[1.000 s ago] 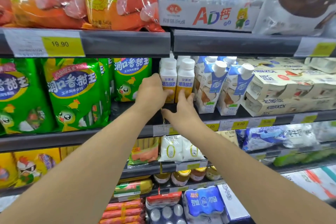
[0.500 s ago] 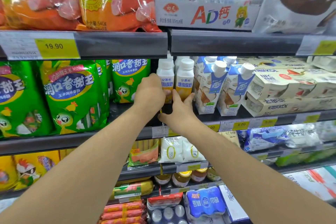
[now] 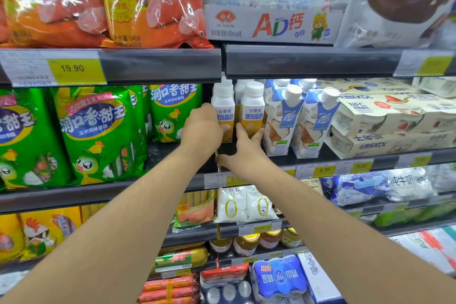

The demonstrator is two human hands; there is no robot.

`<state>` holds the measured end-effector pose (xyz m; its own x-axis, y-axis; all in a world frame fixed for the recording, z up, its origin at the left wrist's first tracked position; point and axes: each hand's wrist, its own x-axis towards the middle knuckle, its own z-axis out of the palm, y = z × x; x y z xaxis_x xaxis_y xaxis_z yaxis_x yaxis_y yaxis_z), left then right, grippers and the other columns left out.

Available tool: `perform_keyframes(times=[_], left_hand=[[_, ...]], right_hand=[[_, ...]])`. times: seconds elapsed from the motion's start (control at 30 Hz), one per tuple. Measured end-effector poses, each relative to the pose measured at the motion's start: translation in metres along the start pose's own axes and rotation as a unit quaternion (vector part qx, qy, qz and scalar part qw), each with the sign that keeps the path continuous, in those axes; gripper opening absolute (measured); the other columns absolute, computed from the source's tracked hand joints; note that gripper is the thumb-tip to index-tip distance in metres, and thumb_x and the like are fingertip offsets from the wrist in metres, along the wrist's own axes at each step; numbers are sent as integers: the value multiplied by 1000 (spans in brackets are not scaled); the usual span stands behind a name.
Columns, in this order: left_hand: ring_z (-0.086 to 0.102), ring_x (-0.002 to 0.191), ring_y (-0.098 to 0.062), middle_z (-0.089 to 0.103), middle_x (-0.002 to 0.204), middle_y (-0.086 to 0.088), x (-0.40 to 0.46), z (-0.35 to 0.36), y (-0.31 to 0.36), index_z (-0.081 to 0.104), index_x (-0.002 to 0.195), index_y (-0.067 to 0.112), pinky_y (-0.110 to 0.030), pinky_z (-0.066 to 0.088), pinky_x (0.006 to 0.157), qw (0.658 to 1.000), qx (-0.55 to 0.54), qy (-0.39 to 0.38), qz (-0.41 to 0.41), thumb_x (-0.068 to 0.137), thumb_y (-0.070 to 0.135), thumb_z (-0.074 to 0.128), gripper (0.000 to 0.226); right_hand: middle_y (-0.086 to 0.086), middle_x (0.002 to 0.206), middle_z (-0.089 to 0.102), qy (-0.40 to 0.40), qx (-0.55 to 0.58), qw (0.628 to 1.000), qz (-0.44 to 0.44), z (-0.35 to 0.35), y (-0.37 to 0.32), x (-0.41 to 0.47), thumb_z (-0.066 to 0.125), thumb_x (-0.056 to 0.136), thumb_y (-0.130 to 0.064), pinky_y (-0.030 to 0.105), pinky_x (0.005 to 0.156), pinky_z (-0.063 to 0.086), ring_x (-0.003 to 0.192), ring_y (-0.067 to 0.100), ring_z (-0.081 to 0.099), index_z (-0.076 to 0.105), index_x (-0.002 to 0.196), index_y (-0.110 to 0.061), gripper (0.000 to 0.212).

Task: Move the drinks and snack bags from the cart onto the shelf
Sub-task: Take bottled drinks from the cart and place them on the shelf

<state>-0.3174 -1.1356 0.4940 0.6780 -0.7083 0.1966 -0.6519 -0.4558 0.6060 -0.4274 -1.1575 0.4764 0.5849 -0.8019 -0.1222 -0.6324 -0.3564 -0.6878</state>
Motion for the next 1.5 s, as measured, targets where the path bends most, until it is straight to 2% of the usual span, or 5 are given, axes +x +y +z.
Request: perform_keyframes(times=[0.7,0.97,1.07,1.27,1.5], left_hand=[[63,107,-28,65,117,-11,-8,3,8,51,116,8,-32,41,71,999,23,23,1,86,37,72,46],[62,107,-29,65,119,-13,-21,-6,-5,53,121,6,-41,53,87,997,59,-14,54,84,43,72,55],[58,117,-27,60,131,-11,-32,-20,-12,51,135,9,-34,48,91,987,126,-74,67,91,43,64,57],[51,126,-32,48,144,-14,-57,-42,-27,42,146,12,-46,45,103,939,280,-193,53,93,53,55,68],[46,124,-32,50,134,-10,-97,-48,-43,39,146,19,-48,45,100,928,329,-171,31,93,55,51,65]], right_hand=[[13,159,-31,-7,0,1000,-17,-6,4,-3,67,90,-32,41,118,21,152,31,-2,0,156,-27,95],[9,146,36,3,-50,994,-95,-19,16,-16,65,89,-33,30,100,35,133,23,37,39,140,-13,61],[10,142,41,-3,-119,984,-134,-30,21,-23,61,93,-32,32,101,38,129,25,42,41,140,-9,56],[10,136,47,-35,-252,948,-193,-34,29,-26,51,97,-37,43,102,44,125,30,46,45,139,-10,51],[14,131,50,0,-308,911,-273,-16,34,-36,46,96,-26,48,95,46,118,35,49,50,131,-8,40]])
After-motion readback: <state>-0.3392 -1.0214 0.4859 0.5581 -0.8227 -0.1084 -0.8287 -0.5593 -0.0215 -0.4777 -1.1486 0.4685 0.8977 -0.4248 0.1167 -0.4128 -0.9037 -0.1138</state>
